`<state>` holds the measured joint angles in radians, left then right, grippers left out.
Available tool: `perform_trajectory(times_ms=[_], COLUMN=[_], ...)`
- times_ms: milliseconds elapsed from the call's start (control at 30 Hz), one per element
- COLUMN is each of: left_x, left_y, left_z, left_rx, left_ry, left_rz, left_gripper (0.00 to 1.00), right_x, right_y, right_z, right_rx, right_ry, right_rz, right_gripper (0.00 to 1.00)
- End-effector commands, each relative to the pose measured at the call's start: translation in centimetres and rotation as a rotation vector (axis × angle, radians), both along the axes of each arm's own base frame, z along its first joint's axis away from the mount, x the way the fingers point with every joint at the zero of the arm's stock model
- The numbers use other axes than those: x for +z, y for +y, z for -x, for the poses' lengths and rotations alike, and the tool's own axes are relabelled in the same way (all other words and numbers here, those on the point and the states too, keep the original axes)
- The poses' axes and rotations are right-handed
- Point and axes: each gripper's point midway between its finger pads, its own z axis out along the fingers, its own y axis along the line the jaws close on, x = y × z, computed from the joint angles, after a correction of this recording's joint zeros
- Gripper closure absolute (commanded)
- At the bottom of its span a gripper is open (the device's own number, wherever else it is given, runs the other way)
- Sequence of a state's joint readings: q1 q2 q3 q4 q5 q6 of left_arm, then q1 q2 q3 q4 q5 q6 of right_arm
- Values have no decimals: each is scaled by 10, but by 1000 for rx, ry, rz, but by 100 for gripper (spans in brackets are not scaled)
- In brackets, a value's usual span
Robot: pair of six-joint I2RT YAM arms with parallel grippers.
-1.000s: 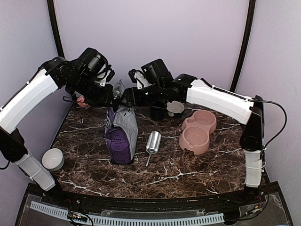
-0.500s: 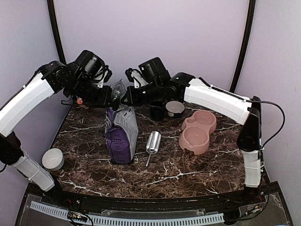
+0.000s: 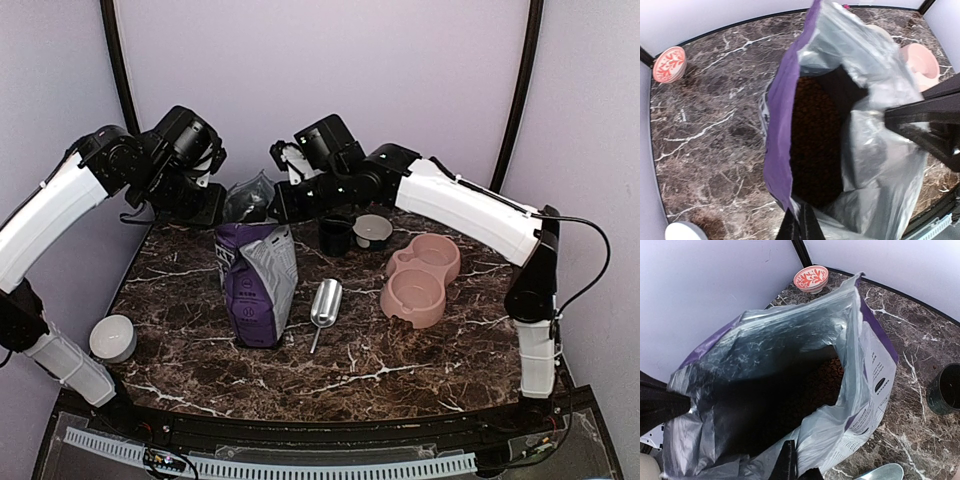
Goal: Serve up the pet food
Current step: Open the pet food bag at the center of the board, then adjust the pet food at the center of the board.
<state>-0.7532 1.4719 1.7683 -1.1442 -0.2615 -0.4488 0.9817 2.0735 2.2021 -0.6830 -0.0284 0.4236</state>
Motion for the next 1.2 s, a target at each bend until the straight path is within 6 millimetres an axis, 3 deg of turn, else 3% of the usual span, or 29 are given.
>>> perform_trajectory(times_ms=[0, 267, 467, 633, 800, 900, 1033, 1167], left_x=[28, 32, 32, 36, 54, 68, 81, 90], left_y=[65, 87, 57, 40, 27, 21, 7, -13], left_z=[16, 27, 21, 11, 2, -3, -9, -12], left_rx=[114, 153, 42, -16, -55, -73, -129, -192], left_ry=[-93, -112, -119, -117, -149, -184, -217, -215], left_rz=[-156, -199, -113, -105, -90, -71, -43, 11], left_gripper=[100, 100, 97, 93, 85, 72, 46, 39], right_x=[97, 74, 80, 88, 91, 88, 85, 78], right_y=[-43, -47, -34, -27, -32, -41, -60, -86], right_z=[-12, -8, 0, 2, -1, -8, -22, -42], right_rx=[-99, -106, -32, 14, 1, -22, -71, -146], right_ry=[-183, -132, -135, -150, -175, -179, -193, -213], right_rz=[-141, -109, -176, -223, -262, -274, -278, -249], right_gripper=[100, 100, 99, 79, 64, 55, 40, 24])
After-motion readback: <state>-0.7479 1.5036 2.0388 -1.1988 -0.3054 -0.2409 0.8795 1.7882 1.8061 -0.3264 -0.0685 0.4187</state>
